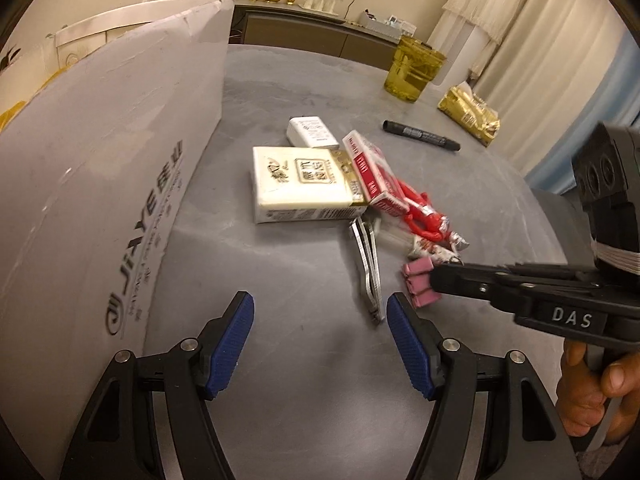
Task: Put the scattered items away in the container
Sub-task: 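Grasp the pink binder clip with the right tool while the left tool grasps the silver nail clipper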
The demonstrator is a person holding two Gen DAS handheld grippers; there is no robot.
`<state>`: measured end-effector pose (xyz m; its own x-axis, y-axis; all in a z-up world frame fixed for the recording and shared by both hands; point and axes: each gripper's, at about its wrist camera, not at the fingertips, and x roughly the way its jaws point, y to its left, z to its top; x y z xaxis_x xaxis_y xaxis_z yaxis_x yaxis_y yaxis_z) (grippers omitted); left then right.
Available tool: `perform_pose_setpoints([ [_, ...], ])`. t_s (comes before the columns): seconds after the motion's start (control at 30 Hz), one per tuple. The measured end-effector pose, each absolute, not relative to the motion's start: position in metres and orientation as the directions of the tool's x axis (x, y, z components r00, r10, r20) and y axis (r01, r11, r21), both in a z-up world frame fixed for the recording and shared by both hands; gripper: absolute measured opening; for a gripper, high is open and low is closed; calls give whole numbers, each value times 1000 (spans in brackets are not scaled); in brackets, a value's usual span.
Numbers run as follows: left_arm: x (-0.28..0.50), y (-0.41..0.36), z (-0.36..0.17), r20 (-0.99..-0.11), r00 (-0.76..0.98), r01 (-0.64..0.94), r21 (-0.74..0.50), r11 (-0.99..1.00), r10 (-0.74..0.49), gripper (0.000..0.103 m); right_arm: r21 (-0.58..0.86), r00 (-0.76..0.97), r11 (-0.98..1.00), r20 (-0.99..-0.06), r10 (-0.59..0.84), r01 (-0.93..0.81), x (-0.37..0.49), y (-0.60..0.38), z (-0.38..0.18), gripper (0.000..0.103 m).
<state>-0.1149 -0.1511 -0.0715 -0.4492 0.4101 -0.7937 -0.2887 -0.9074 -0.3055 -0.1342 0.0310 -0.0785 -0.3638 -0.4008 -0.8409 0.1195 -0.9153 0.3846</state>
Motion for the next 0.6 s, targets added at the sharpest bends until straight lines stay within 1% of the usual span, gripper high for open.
perform_pose_setpoints([
  [0.13, -128, -130, -72, -777, -442, -327, -325, -887, 447, 70, 414, -385, -908, -829, -405, 64, -126, 50, -72, 6],
  [0.23, -136, -112, -78, -789, -439, -356, -287, -889, 430, 70, 422, -386, -905, -828, -406, 47, -123, 55, -74, 6],
  [0.27, -135, -107, -78, -783, -461, -373, -257, -892, 418, 69, 422, -386, -905, -828, -406, 46, -123, 56, -74, 6],
  [0.3, -134, -102, -79, -788, -473, -385, -218, -897, 395, 64, 423, -385, -905, -828, -408, 49, -123, 56, -74, 6],
  [0.33, -133, -97, -79, -793, -486, -394, -175, -902, 366, 43, 424, -383, -904, -828, -410, 50, -122, 56, -74, 6],
  [0.37, -131, -95, -79, -797, -500, -401, -135, -906, 340, 30, 425, -381, -904, -828, -411, 52, -123, 54, -75, 6],
  [0.4, -131, -95, -80, -798, -499, -403, -132, -906, 338, 12, 426, -380, -903, -828, -412, 53, -123, 53, -75, 6],
  [0.43, -132, -98, -81, -797, -494, -400, -146, -905, 348, 10, 426, -381, -903, -827, -414, 54, -123, 53, -75, 6],
  [0.6, -129, -116, -77, -779, -502, -368, -201, -908, 376, 10, 441, -396, -896, -814, -426, 58, -122, 55, -71, 6],
])
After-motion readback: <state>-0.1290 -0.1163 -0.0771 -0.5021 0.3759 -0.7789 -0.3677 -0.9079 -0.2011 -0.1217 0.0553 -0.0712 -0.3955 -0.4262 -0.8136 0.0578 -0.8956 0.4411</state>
